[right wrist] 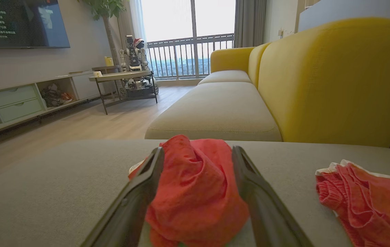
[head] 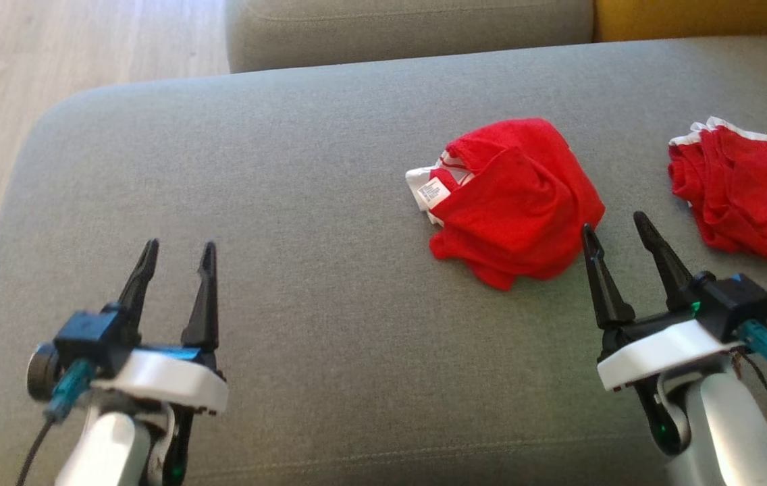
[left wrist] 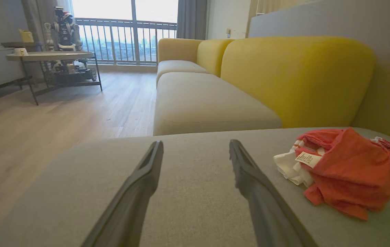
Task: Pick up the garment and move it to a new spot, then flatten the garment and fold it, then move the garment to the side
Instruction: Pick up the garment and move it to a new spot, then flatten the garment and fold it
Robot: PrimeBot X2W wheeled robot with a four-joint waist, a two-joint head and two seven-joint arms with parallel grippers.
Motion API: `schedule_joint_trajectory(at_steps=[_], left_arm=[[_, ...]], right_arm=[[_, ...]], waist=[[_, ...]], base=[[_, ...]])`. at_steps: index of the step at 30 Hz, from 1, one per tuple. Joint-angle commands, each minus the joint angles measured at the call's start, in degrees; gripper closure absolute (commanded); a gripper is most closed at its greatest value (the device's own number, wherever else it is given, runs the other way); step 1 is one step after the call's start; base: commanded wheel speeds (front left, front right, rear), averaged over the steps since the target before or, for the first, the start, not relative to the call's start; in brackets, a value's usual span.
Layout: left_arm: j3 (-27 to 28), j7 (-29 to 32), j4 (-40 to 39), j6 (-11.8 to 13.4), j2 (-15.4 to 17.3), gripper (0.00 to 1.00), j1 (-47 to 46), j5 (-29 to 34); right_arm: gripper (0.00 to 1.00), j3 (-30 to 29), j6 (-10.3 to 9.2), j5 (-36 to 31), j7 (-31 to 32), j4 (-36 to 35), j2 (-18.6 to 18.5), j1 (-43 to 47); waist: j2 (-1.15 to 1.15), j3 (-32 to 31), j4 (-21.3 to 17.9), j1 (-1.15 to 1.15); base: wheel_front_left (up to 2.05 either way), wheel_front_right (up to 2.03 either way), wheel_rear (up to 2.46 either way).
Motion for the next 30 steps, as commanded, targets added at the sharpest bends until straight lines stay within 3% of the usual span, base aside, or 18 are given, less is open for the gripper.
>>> schedule_joint_trajectory(at_steps=[1,11,20,30], left_arm=[[3.67,-0.32,-2.75,0.12,-0.21,0.00,-1.99,1.42],[7.32,-0.32,-2.09,-4.53,-5.64,0.00,-0.45,6.38],[6.68,-0.32,1.51,-10.06,-10.38,0.00,-0.54,8.11],[6.99,-0.32,3.62,-12.30,-12.58,0.00,-1.50,9.00]], right_arm=[[0.00,1.53,-0.02,-0.15,-0.38,-1.50,0.08,-1.09],[0.00,7.54,-0.02,-6.85,-0.30,2.00,0.08,-4.97],[0.00,13.38,-0.02,-14.93,2.77,14.41,-4.31,-16.21],[0.00,13.33,-0.02,-23.45,4.14,28.03,-8.11,-24.78]], waist=[[0.00,-0.04,0.54,0.01],[0.00,1.24,3.52,0.01],[0.00,4.08,9.59,0.01],[0.00,6.70,15.12,0.01]], base=[[0.00,0.00,0.00],[0.00,0.00,0.00],[0.00,0.00,0.00],[0.00,0.00,0.00]])
